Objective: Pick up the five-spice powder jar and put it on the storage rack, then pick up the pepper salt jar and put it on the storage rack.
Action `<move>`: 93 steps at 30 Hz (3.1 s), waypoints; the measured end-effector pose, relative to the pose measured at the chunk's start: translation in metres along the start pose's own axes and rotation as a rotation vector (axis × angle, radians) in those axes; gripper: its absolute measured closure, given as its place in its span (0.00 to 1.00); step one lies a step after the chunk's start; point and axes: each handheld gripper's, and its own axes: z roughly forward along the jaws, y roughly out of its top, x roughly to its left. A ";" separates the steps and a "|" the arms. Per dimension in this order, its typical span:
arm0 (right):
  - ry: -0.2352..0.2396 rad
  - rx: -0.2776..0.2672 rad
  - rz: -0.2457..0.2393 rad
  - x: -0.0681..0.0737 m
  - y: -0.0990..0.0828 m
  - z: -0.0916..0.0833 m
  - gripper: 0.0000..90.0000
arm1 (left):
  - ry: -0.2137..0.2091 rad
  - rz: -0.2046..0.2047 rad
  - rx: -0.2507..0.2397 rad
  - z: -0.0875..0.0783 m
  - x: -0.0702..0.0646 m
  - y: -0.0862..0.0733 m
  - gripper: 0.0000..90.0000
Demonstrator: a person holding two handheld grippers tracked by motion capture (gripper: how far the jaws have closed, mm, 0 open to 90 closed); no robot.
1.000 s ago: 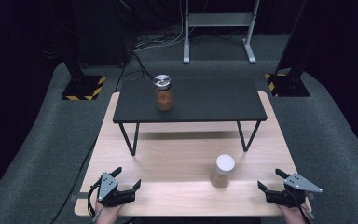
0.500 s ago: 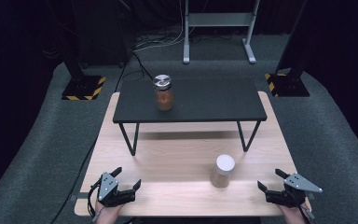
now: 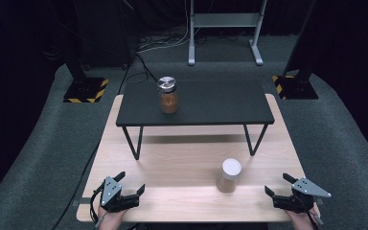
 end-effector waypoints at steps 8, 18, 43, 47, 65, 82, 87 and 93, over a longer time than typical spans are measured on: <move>0.001 0.000 -0.001 0.000 0.000 0.000 0.09 | -0.001 0.003 0.004 0.001 -0.001 0.001 0.09; 0.001 0.001 -0.001 0.000 0.000 0.000 0.09 | -0.002 0.001 0.003 0.001 -0.001 0.001 0.09; 0.000 -0.001 -0.002 0.000 0.000 0.000 0.09 | -0.006 0.000 0.003 0.000 0.000 0.000 0.09; 0.000 -0.001 -0.002 0.000 0.000 0.000 0.09 | -0.006 -0.001 0.003 0.000 0.000 0.000 0.09; 0.002 -0.005 -0.007 0.000 -0.001 0.000 0.09 | -0.007 0.000 0.005 0.000 0.000 0.001 0.09; 0.140 -0.090 -0.012 0.006 0.003 0.002 0.09 | -0.002 -0.003 0.004 -0.001 -0.001 0.000 0.09; 0.192 -0.105 -0.052 0.015 0.014 0.009 0.08 | -0.002 0.005 0.007 0.000 -0.002 0.001 0.09; 0.261 -0.093 -0.094 0.027 0.029 0.025 0.08 | -0.003 0.002 0.007 0.000 -0.001 0.001 0.09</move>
